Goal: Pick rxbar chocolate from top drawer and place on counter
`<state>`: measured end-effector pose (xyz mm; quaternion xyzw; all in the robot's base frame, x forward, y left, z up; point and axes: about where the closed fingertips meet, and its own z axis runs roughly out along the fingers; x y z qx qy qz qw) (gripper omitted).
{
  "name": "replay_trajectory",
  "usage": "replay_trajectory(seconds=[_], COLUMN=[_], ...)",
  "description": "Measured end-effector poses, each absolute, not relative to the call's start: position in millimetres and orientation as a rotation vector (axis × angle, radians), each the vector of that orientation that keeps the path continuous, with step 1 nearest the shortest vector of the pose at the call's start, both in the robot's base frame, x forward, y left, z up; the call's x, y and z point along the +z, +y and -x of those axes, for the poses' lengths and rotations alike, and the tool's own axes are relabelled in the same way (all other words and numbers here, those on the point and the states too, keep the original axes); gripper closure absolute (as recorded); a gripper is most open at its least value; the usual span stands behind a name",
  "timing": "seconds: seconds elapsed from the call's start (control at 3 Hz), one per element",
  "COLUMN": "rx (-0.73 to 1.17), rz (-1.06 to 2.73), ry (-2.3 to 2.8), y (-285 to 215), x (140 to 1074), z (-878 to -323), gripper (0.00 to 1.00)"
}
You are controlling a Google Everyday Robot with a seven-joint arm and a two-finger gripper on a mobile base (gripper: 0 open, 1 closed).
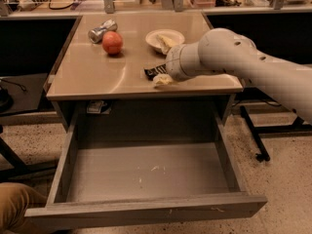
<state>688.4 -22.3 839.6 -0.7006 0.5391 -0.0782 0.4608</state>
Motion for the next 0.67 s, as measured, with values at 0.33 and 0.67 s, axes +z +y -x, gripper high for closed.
replay_trajectory(seconds=[0.33, 0.67], rx=[-0.217, -0.218], rz=[1.714, 1.714], ry=[1.342, 1.342], y=[-33.6, -33.9], x=[844.4, 848.1], z=[-687.7, -687.6], gripper=[0.00, 0.00])
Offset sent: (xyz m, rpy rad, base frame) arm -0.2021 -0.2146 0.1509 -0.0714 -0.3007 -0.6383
